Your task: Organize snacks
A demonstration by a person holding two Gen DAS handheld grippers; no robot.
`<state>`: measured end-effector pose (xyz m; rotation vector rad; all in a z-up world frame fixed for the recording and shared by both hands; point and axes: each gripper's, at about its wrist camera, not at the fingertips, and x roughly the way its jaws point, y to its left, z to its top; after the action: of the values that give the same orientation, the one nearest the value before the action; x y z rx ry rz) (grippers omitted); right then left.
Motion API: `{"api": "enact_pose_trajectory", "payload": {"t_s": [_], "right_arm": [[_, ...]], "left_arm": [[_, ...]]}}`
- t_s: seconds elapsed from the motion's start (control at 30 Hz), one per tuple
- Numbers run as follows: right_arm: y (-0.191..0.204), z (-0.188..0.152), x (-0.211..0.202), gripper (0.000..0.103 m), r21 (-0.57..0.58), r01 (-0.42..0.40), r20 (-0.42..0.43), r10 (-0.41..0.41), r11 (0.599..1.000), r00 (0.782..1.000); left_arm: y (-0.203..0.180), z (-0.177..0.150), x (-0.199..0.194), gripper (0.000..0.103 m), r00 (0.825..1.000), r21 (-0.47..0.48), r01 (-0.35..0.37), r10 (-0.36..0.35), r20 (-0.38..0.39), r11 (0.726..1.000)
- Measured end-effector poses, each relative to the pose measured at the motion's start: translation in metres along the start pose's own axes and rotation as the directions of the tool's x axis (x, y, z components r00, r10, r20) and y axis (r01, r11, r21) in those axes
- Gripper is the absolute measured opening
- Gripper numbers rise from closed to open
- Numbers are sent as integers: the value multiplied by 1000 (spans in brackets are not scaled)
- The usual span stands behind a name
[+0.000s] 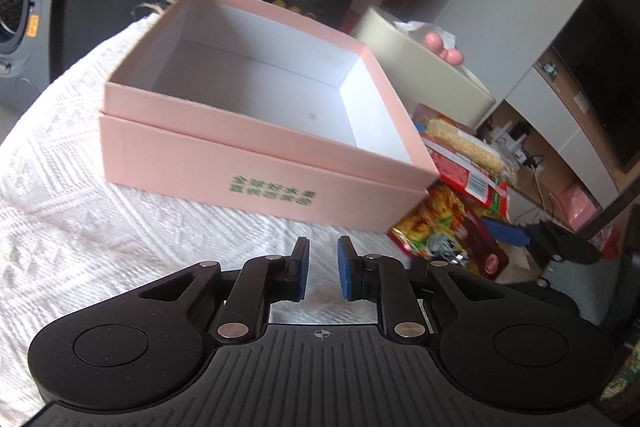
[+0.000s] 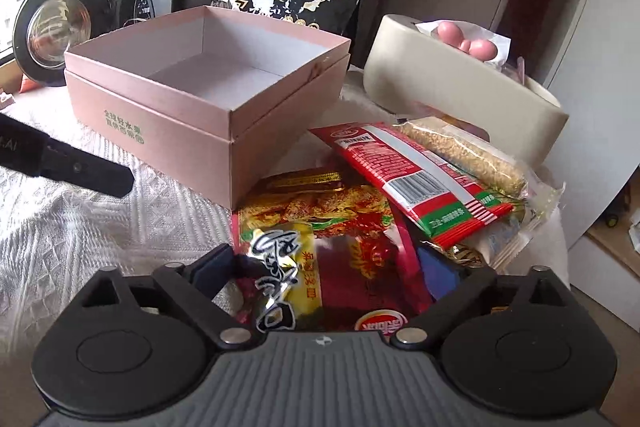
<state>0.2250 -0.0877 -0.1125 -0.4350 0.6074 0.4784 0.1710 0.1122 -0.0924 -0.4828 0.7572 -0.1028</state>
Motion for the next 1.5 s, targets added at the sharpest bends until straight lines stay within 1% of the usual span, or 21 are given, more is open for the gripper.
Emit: {"api": "enact_pose_trajectory", "payload": {"t_s": [0.03, 0.07, 0.17, 0.27, 0.33, 0.4, 0.47, 0.53, 0.6, 0.67, 0.73, 0.83, 0.87, 0.97, 1.03, 1.13, 1.2, 1.3, 1.4, 1.47, 1.5], "right_arm": [[-1, 0, -2, 82, -3, -1, 1, 1, 1000, 1000], [-2, -1, -5, 79, -3, -11, 8, 11, 1000, 1000], [-10, 0, -15, 78, 41, -2, 16, 1, 999, 1000], [-23, 2, -26, 76, 127, -27, 18, 25, 992, 1000], [-27, 5, -38, 76, 179, -62, 24, 59, 982, 998], [-24, 6, -54, 76, 210, -103, 51, 95, 972, 994], [-14, 6, -66, 76, 226, -136, 65, 125, 965, 990], [-2, 5, -76, 76, 260, -201, 66, 191, 944, 979], [15, 3, -82, 77, 290, -246, 69, 236, 925, 969], [35, -1, -85, 80, 303, -272, 68, 264, 913, 962], [56, -6, -84, 90, 306, -305, 56, 303, 902, 951], [77, -12, -83, 90, 277, -343, 32, 348, 898, 937], [80, -14, -87, 90, 255, -343, 39, 345, 904, 938], [76, -16, -100, 90, 215, -306, 73, 297, 928, 952], [63, -18, -107, 91, 206, -268, 97, 253, 941, 963], [41, -27, -111, 92, 220, -198, 99, 180, 955, 979], [26, -38, -111, 93, 242, -147, 85, 130, 959, 988], [4, -56, -106, 93, 306, -98, 55, 85, 947, 995], [-6, -71, -101, 95, 344, -73, 28, 67, 936, 997], [-8, -79, -94, 95, 348, -72, -4, 78, 935, 997], [-7, -81, -90, 98, 343, -79, -25, 93, 936, 995]], "left_arm": [[3, 1, 0, 18, 1000, -6, -5, 5, 5, 1000], [4, 2, -1, 18, 1000, -13, -10, 10, 9, 1000], [9, 5, -3, 18, 1000, -30, -19, 20, 19, 999], [9, 7, -9, 18, 999, -28, -20, 21, 31, 999], [9, 7, -16, 18, 999, -23, -16, 17, 46, 1000], [9, 6, -25, 18, 998, -19, -18, 19, 60, 1000], [10, 3, -35, 18, 997, -19, -26, 28, 69, 999], [12, -2, -48, 18, 996, -20, -40, 42, 74, 999], [15, -8, -61, 18, 995, -23, -53, 55, 78, 998], [18, -15, -74, 18, 994, -29, -68, 70, 79, 997], [22, -23, -88, 18, 993, -35, -86, 89, 79, 996], [28, -34, -104, 18, 992, -53, -100, 103, 67, 994], [29, -38, -107, 18, 993, -60, -99, 102, 55, 993], [27, -49, -108, 18, 996, -78, -87, 87, -2, 993], [21, -56, -104, 18, 998, -76, -61, 58, -38, 995], [7, -59, -93, 18, 998, -54, -30, 26, -64, 998], [-1, -56, -81, 18, 998, -41, -26, 23, -67, 999], [-10, -45, -59, 18, 998, -15, -25, 24, -56, 1000], [-24, -35, -37, 18, 997, 26, 15, -13, -78, 1000], [-36, -33, -30, 18, 994, 62, 43, -37, -99, 997], [-43, -33, -29, 18, 994, 83, 54, -45, -102, 995]]}}
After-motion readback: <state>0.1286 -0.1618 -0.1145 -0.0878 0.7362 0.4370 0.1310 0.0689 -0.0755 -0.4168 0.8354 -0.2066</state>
